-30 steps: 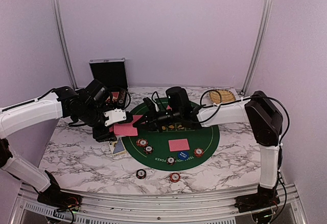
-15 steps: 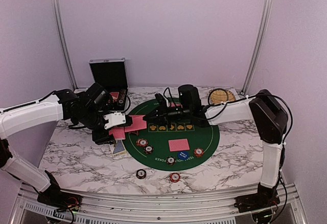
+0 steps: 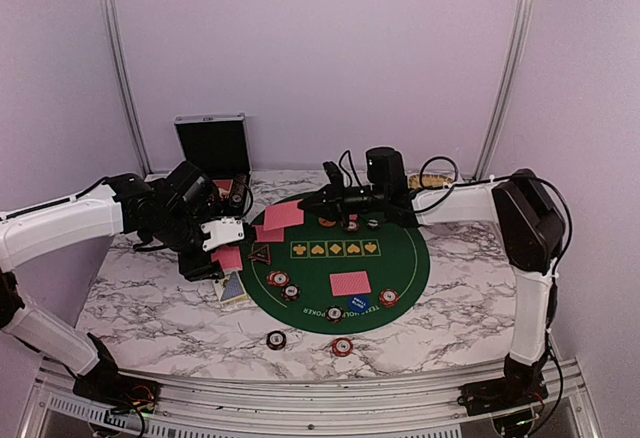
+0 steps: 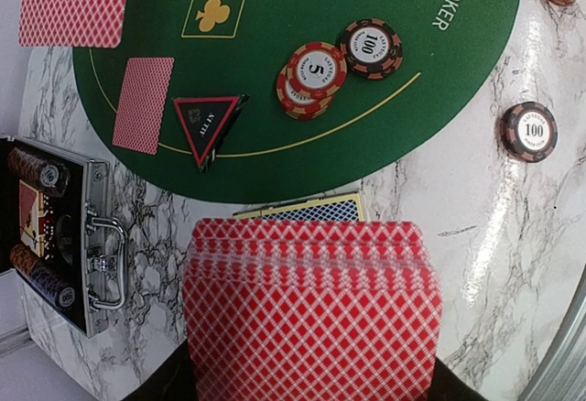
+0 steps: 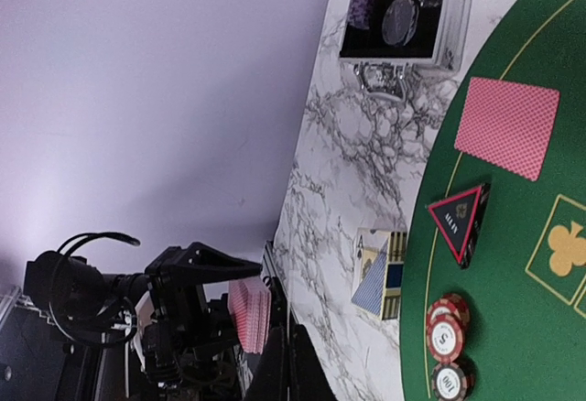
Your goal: Distribute texas hold em gaming equipment
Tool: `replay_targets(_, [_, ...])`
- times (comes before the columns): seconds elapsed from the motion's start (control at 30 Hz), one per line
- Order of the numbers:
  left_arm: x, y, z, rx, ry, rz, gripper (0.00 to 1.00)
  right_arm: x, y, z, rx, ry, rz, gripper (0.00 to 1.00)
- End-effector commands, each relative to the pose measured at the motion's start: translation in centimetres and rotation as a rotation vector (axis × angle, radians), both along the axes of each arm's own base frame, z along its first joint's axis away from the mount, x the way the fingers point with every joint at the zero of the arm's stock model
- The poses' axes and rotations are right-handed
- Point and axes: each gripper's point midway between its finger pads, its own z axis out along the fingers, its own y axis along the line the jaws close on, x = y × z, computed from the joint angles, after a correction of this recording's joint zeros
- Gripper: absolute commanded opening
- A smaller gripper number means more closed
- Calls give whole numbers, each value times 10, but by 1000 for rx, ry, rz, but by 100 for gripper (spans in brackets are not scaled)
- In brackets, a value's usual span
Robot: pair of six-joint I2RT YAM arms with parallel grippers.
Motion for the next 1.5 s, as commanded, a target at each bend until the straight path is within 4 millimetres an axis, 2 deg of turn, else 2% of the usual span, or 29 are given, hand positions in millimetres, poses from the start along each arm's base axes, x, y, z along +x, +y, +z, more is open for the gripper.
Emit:
replay_targets(0.0, [0, 4, 8, -23, -14, 12, 0, 23, 3, -13, -39, -14, -1, 0])
replay_targets(0.4, [-1, 12, 8, -25, -13, 33, 0, 70, 25, -55, -89, -1, -51, 0])
replay_targets(0.53, [-3, 8, 9, -47, 1, 28, 0, 85, 30, -67, -99, -4, -85, 0])
replay_targets(0.73, [-4, 7, 7, -47, 7, 27, 0, 98, 42, -89, -110, 0, -129, 0])
replay_targets(1.03, [-4, 8, 7, -40, 8, 22, 0, 120, 58, -109, -117, -44, -196, 0])
replay_targets(1.27, [-4, 7, 7, -43, 10, 20, 0, 118, 74, -130, -150, -54, -176, 0])
replay_targets(1.47, [-4, 7, 8, -45, 9, 21, 0, 113, 73, -134, -213, -83, -164, 15])
